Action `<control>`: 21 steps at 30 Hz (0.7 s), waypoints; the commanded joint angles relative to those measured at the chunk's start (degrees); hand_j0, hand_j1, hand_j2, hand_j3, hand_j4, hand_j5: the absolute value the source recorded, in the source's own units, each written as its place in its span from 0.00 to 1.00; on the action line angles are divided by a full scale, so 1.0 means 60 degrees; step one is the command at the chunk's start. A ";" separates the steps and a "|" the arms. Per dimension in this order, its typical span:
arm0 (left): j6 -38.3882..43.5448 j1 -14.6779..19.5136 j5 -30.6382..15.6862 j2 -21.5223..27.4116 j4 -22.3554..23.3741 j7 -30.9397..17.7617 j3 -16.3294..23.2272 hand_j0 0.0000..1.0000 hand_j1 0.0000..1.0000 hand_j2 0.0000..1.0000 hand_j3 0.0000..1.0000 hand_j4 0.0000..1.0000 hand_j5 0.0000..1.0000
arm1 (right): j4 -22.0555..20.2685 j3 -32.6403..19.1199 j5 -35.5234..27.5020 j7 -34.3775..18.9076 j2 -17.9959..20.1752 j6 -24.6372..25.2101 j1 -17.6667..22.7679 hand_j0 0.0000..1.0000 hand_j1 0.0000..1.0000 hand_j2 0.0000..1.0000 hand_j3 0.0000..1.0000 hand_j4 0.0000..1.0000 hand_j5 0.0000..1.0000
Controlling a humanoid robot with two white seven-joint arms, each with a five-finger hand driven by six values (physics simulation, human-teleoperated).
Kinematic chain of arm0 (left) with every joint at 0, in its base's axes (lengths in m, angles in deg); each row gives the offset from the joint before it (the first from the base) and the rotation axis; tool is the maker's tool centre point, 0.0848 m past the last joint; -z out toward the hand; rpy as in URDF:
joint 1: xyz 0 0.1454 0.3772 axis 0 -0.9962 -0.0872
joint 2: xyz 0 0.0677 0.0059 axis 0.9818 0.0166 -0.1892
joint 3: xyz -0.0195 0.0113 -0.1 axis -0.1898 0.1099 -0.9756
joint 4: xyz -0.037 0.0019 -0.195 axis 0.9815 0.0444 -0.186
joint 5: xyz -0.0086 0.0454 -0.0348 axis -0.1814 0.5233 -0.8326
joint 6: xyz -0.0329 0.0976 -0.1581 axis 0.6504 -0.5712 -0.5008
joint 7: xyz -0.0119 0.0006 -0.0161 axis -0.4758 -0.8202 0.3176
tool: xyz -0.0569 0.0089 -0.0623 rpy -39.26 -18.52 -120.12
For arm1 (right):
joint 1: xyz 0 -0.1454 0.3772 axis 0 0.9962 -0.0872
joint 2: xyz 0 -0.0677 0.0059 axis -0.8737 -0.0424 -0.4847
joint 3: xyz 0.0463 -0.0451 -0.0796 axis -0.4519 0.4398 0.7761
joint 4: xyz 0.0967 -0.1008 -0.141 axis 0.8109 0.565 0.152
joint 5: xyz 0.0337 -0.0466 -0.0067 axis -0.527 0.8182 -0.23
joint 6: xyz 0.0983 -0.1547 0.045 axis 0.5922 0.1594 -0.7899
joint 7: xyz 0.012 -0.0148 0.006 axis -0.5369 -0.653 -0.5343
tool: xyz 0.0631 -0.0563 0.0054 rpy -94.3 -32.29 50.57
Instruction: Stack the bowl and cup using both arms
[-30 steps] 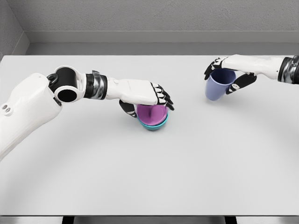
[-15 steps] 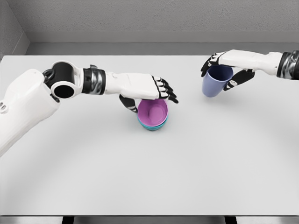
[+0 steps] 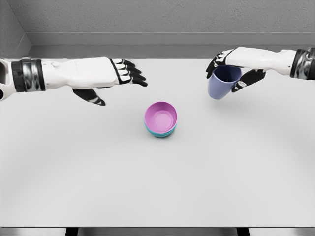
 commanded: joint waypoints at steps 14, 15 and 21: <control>0.0038 -0.4306 -0.0085 0.0205 0.0887 0.3966 -0.4387 1.00 1.00 1.00 1.00 1.00 1.00 | -0.1125 -0.0040 -0.0162 0.0008 0.0394 0.0030 0.0000 0.63 0.63 0.63 0.63 0.63 0.63; 0.0038 -0.4424 -0.0085 0.0088 0.1196 0.3937 -0.4402 1.00 1.00 1.00 1.00 1.00 1.00 | -0.1125 -0.0040 -0.0162 0.0008 0.0409 0.0030 0.0000 0.63 0.63 0.63 0.63 0.63 0.63; 0.0038 -0.4717 -0.0070 -0.0527 0.1519 0.3864 -0.4460 1.00 1.00 1.00 1.00 1.00 1.00 | -0.1447 -0.0054 -0.0177 0.0008 0.0467 0.0044 0.0000 0.63 0.63 0.63 0.63 0.63 0.63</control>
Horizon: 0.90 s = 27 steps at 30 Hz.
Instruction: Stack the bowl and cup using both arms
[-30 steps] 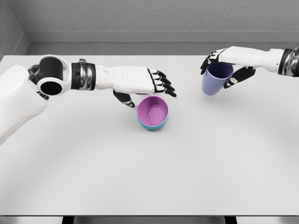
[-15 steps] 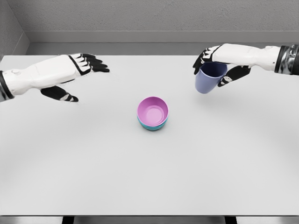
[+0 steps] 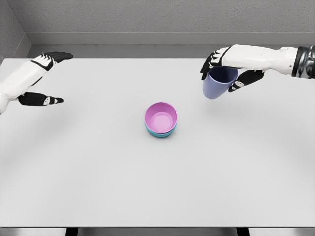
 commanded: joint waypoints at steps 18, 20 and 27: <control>0.0011 -0.0073 -0.0031 -0.0408 0.0459 -0.0009 -0.0189 1.00 1.00 1.00 1.00 1.00 1.00 | -0.1159 -0.0070 -0.0091 0.0005 -0.0073 0.0031 -0.0073 0.63 0.63 0.63 0.63 0.63 0.63; 0.0011 -0.0059 -0.0031 -0.0496 0.0459 -0.0009 -0.0204 1.00 1.00 1.00 1.00 1.00 1.00 | -0.1364 -0.0070 -0.0179 0.0005 -0.0132 0.0017 -0.0073 0.63 0.63 0.63 0.63 0.63 0.63; 0.0011 -0.0073 -0.0031 -0.0496 0.0459 -0.0009 -0.0204 1.00 1.00 1.00 1.00 1.00 1.00 | -0.1598 -0.0012 -0.0193 0.0005 -0.0410 0.0002 -0.0073 0.63 0.63 0.63 0.63 0.63 0.63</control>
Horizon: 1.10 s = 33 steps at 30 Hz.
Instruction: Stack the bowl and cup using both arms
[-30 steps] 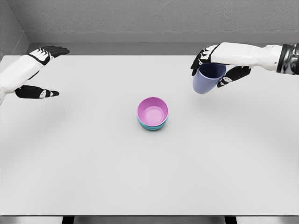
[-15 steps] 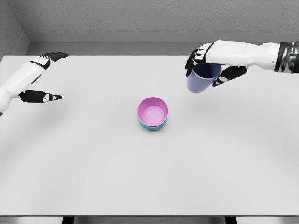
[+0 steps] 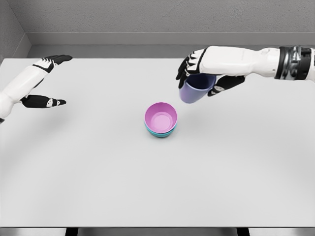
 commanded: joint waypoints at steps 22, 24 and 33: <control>0.0010 0.0015 -0.0068 -0.0098 0.0173 0.0005 -0.0004 1.00 1.00 1.00 1.00 1.00 1.00 | -0.0532 0.0369 -0.0058 0.0006 -0.0729 -0.0017 0.0015 0.63 0.63 0.63 0.63 0.63 0.63; 0.0010 0.0015 -0.0068 -0.0098 0.0159 0.0005 -0.0004 1.00 1.00 1.00 1.00 1.00 1.00 | -0.0532 0.0384 -0.0058 0.0006 -0.0758 -0.0017 0.0015 0.63 0.63 0.63 0.63 0.63 0.63; 0.0010 0.0015 -0.0068 -0.0171 0.0188 0.0005 -0.0004 1.00 1.00 1.00 1.00 1.00 1.00 | -0.0459 0.0691 0.0015 0.0006 -0.1022 -0.0017 0.0088 0.63 0.63 0.63 0.63 0.63 0.63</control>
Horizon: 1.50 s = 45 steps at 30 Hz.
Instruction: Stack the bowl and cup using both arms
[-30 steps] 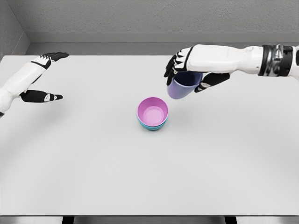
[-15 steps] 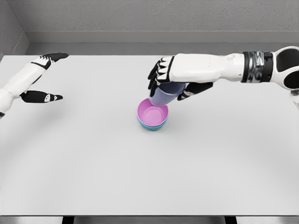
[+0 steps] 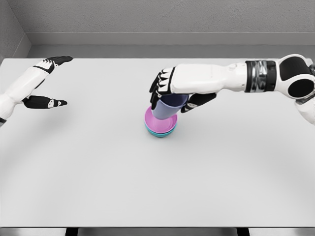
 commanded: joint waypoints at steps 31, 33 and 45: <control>0.0009 0.0000 -0.0068 -0.0094 -0.0029 0.0005 0.0012 1.00 1.00 1.00 1.00 1.00 1.00 | 0.0769 0.0417 0.0115 0.0004 -0.0446 0.0033 0.0117 0.63 0.63 0.63 0.63 0.63 0.63; 0.0009 0.0000 -0.0068 -0.0094 -0.0029 -0.0010 0.0012 1.00 1.00 1.00 1.00 1.00 1.00 | 0.0769 0.0417 0.0145 0.0004 -0.0461 0.0033 0.0117 0.63 0.63 0.63 0.63 0.63 0.63; 0.0009 0.0000 -0.0054 -0.0181 -0.0044 -0.0009 0.0012 1.00 1.00 1.00 1.00 1.00 1.00 | 0.0916 0.0520 0.0160 0.0004 -0.0475 0.0033 0.0103 0.64 0.64 0.64 0.64 0.64 0.64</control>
